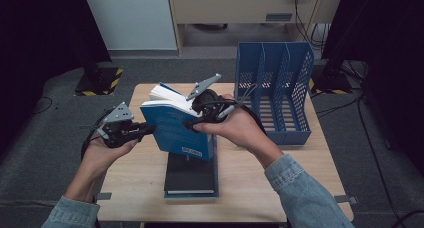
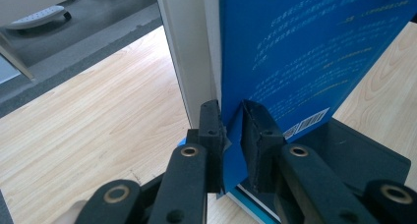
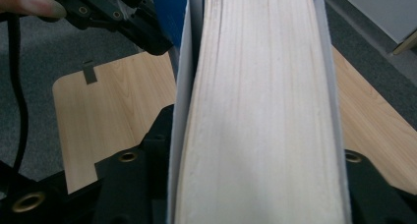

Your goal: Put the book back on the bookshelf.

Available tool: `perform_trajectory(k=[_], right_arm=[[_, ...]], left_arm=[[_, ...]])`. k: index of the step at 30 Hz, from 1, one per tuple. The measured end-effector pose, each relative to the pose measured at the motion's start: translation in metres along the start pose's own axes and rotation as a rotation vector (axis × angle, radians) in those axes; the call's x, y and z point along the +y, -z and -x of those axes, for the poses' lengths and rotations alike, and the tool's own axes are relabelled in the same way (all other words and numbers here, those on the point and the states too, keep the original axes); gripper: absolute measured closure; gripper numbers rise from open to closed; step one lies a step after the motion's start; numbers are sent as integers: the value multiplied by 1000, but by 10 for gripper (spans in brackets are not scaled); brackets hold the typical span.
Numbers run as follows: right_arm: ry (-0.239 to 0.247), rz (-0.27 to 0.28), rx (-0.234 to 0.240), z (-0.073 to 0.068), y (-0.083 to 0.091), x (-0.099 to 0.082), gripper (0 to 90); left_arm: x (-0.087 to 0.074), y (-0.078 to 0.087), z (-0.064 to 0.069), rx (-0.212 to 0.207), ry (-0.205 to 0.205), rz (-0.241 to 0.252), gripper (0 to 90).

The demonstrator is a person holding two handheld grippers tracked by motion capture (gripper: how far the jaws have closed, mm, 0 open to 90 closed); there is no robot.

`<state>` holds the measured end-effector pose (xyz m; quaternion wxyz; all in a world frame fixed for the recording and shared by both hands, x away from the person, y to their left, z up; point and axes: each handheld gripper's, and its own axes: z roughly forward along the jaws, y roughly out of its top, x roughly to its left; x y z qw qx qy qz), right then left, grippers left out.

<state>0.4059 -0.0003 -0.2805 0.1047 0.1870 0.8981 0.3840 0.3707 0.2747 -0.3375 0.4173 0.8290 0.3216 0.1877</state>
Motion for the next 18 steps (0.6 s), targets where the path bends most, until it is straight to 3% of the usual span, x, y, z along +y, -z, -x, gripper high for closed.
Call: perform_trajectory(k=[5, 8, 9, 11, 17, 18], right_arm=[[-3, 2, -4, 2, -2, 0, 564], [1, 5, 3, 2, -1, -1, 567], [4, 5, 3, 1, -2, -1, 567], [6, -3, 2, 0, -2, 0, 567], [2, 2, 9, 1, -2, 0, 568], [0, 1, 10, 1, -2, -1, 568]], left_arm=[[-5, -3, -2, 9, 28, 26, 732], [-15, -10, -2, 34, 33, -27, 695], [-19, -13, -1, 45, 35, -43, 683], [-34, -21, 0, 46, 73, -34, 644], [-63, -30, 5, 76, 129, -13, 574], [-75, -35, 6, 88, 159, -24, 574]])
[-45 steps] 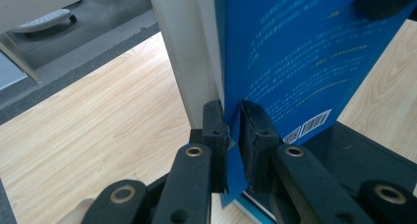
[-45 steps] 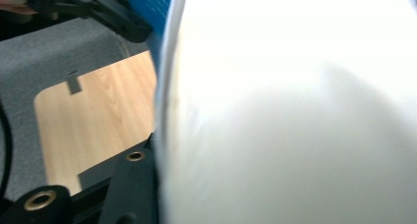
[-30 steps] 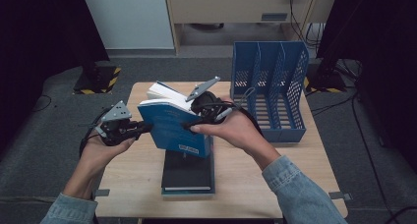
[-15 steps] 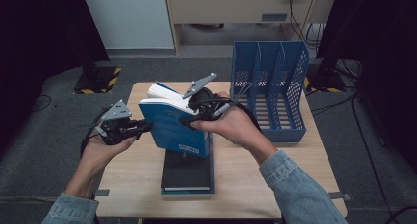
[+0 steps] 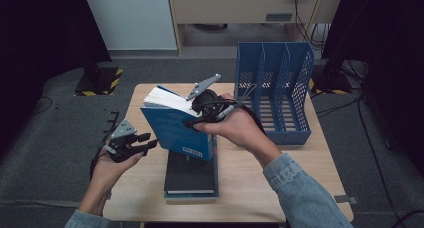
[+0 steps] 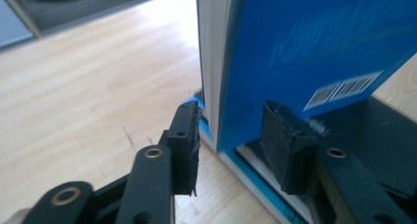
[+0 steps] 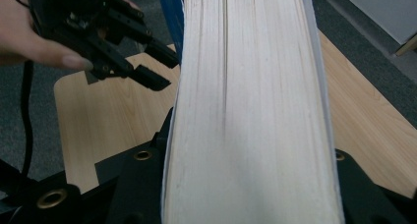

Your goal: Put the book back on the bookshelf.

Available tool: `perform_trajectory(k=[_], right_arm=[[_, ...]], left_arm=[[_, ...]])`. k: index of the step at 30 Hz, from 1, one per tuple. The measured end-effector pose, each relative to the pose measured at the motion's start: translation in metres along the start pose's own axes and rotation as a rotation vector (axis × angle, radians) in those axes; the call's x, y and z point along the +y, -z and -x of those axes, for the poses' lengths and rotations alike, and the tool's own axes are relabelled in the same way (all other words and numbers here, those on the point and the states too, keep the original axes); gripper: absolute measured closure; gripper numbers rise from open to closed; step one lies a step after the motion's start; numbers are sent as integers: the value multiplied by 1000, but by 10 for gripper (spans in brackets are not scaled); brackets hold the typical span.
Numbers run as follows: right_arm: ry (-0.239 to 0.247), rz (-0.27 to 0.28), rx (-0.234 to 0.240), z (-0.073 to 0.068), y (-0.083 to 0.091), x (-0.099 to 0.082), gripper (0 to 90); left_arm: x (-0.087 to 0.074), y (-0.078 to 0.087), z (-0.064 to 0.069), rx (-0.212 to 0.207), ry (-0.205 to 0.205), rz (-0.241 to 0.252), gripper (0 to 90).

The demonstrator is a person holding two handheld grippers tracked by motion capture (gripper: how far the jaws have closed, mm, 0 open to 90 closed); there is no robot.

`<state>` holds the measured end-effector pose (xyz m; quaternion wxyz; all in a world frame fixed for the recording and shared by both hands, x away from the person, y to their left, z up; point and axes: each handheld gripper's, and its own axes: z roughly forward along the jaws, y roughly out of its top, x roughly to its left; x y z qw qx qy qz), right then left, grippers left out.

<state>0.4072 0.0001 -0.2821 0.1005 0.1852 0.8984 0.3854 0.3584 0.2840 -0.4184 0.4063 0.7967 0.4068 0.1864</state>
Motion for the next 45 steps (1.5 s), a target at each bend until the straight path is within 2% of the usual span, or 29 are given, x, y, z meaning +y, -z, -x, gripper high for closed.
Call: perform_trajectory(k=[1, 2, 3, 6, 14, 22, 24, 25, 26, 27, 28, 29, 30, 31, 34, 35, 36, 37, 38, 40, 43, 45], right_arm=[[-7, 3, 0, 0, 0, 0, 567], [-9, 2, 3, 1, -1, 0, 568], [-11, 3, 2, 1, -1, 0, 568], [-23, 8, 8, 2, -1, -2, 567], [-45, 22, 15, 5, -2, -5, 567], [-64, 14, 12, 7, -2, -4, 594], [-95, 11, 0, 11, -3, -2, 602], [-130, 15, -11, 13, -4, -1, 603], [-130, 15, -11, 13, -4, -1, 603], [-173, 22, -26, 18, -6, 0, 605], [-173, 22, -26, 18, -6, 0, 605], [-232, 37, -31, 26, -9, 0, 607], [-232, 37, -31, 26, -9, 0, 607], [-290, 48, -27, 34, -11, 1, 607], [-366, 50, -17, 45, -14, 3, 608], [-366, 50, -17, 45, -14, 3, 608], [-406, 56, -3, 52, -15, 4, 609], [-406, 56, -3, 52, -15, 4, 609], [-443, 62, 13, 57, -15, 5, 609], [-470, 75, 22, 61, -15, 5, 609], [-483, 87, 23, 63, -14, 6, 609], [-485, 102, 14, 63, -12, 9, 609]], left_arm=[[-6, -3, -1, 7, 13, -9, 566], [-17, -10, -4, 14, 22, -51, 564], [-23, -13, -6, 24, 28, -63, 561], [-33, -16, -12, 47, 59, -71, 560], [-43, -18, -19, 97, 81, -69, 520], [-54, -24, -28, 107, 119, -105, 474], [-59, -26, -32, 111, 129, -126, 458], [-60, -26, -33, 112, 132, -131, 452], [-60, -26, -33, 112, 132, -131, 451], [-62, -27, -35, 114, 138, -135, 446], [-64, -28, -37, 118, 143, -141, 446], [-65, -30, -39, 119, 146, -149, 420], [-67, -32, -40, 122, 151, -158, 420], [-70, -35, -42, 119, 155, -173, 383], [-71, -38, -43, 113, 151, -187, 330], [-72, -40, -43, 115, 150, -193, 330], [-72, -41, -44, 113, 146, -202, 300], [-73, -42, -45, 113, 148, -207, 300], [-74, -42, -46, 115, 150, -207, 293], [-75, -43, -47, 120, 160, -203, 277], [-77, -46, -48, 123, 166, -206, 240], [-78, -50, -48, 123, 152, -210, 189]])
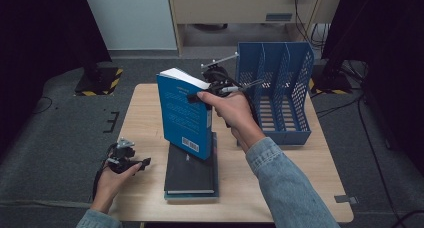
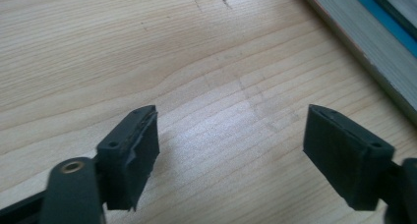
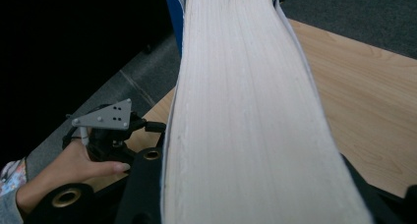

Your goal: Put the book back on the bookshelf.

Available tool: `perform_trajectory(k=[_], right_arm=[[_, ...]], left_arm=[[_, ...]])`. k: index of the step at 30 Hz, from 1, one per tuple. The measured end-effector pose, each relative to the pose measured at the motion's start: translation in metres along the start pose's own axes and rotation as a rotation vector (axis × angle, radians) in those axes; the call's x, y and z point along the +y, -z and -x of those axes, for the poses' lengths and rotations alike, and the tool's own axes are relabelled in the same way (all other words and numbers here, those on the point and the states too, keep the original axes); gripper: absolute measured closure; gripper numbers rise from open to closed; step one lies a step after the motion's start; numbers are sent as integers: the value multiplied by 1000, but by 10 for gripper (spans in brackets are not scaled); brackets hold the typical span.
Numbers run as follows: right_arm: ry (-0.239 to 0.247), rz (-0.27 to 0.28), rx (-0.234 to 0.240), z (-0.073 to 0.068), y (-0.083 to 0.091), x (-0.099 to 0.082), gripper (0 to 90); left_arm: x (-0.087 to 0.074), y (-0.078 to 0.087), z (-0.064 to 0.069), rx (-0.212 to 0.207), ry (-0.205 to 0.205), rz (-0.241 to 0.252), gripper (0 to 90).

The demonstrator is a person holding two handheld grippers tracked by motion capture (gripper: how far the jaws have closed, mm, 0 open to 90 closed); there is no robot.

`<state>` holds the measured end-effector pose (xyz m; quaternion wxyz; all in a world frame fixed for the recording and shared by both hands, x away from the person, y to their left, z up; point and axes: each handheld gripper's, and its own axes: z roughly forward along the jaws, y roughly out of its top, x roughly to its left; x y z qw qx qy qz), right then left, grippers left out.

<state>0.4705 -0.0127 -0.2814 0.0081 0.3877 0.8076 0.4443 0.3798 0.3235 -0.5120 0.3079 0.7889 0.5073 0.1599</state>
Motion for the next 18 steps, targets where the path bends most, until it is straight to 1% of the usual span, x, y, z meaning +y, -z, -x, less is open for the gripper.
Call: perform_trajectory(k=[2, 3, 5, 7, 8, 10, 11, 12, 15, 16, 17, 18], right_arm=[[-1, 5, 0, 0, 1, 1, 609], [-4, 18, -4, 0, 5, 3, 609], [-5, 21, -10, 0, 6, 4, 609], [0, 28, -27, 1, 10, 6, 608], [-3, 36, -43, 4, 14, 7, 608], [-9, 38, -48, 5, 15, 7, 608], [-11, 38, -64, 9, 20, 7, 608], [-13, 42, -72, 10, 22, 6, 608], [-16, 48, -85, 13, 26, 6, 608], [-21, 51, -97, 16, 30, 7, 607], [-21, 51, -97, 16, 30, 7, 607], [-24, 54, -110, 19, 33, 7, 608]], left_arm=[[0, -1, 1, 0, 0, 1, 179], [0, -2, 2, 4, -3, 0, 158], [0, -4, 3, 8, -7, -5, 151], [0, -6, 3, 13, -7, -10, 125], [0, -8, 3, 22, -3, -14, 89], [-1, -9, 2, 28, 0, -17, 73], [-1, -11, 1, 29, 4, -25, 49], [-1, -11, 1, 36, 12, -31, 47], [-2, -13, 0, 32, 12, -38, 48], [-4, -13, 1, 28, -3, -41, 42], [-4, -13, 1, 28, -3, -41, 41], [-4, -13, 1, 27, 0, -42, 41]])
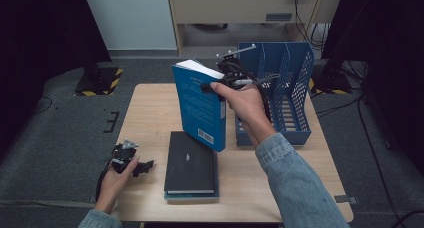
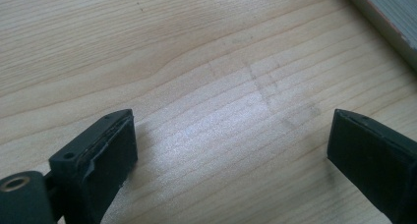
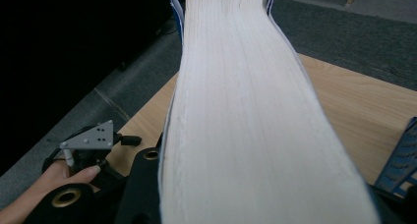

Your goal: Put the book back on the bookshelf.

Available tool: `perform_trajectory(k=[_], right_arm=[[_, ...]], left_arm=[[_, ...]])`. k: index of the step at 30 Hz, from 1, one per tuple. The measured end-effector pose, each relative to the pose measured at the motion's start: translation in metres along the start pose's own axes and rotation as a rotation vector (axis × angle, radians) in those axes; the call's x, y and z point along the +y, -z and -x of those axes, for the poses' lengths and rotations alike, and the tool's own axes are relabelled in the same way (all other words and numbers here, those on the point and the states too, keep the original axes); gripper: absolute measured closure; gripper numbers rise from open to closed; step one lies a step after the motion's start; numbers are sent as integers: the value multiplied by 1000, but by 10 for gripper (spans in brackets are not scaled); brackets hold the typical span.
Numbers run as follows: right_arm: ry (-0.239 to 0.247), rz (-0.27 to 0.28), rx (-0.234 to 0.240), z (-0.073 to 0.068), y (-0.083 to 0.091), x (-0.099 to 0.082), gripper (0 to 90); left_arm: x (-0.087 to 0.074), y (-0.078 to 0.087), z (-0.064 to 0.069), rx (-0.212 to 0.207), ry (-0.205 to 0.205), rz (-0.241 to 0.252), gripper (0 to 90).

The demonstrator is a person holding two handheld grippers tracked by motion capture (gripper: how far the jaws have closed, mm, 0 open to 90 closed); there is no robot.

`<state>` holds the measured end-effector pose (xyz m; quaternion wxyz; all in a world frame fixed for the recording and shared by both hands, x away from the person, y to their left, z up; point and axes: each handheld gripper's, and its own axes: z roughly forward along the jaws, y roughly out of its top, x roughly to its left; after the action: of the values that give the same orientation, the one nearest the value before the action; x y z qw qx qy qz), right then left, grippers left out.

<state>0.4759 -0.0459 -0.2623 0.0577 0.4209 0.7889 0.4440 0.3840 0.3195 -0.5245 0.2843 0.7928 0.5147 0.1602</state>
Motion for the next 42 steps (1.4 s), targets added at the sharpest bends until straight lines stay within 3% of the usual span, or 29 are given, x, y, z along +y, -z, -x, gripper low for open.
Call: perform_trajectory(k=[7, 12, 18, 29, 42], right_arm=[[-3, 14, -29, 5, 12, 0, 608], [-12, 28, -53, 10, 30, -3, 607], [-49, 71, -83, 20, 49, -9, 607], [-86, 110, -123, 36, 78, -22, 607], [-136, 155, -182, 59, 97, -37, 607]], left_arm=[[-1, -1, 2, 6, -11, 4, 38], [-2, -4, 5, 18, -43, 17, 11], [-6, -4, 5, 17, -45, 51, 4], [-8, -4, 5, 18, -43, 64, 3], [-8, -4, 5, 16, -43, 63, 3]])
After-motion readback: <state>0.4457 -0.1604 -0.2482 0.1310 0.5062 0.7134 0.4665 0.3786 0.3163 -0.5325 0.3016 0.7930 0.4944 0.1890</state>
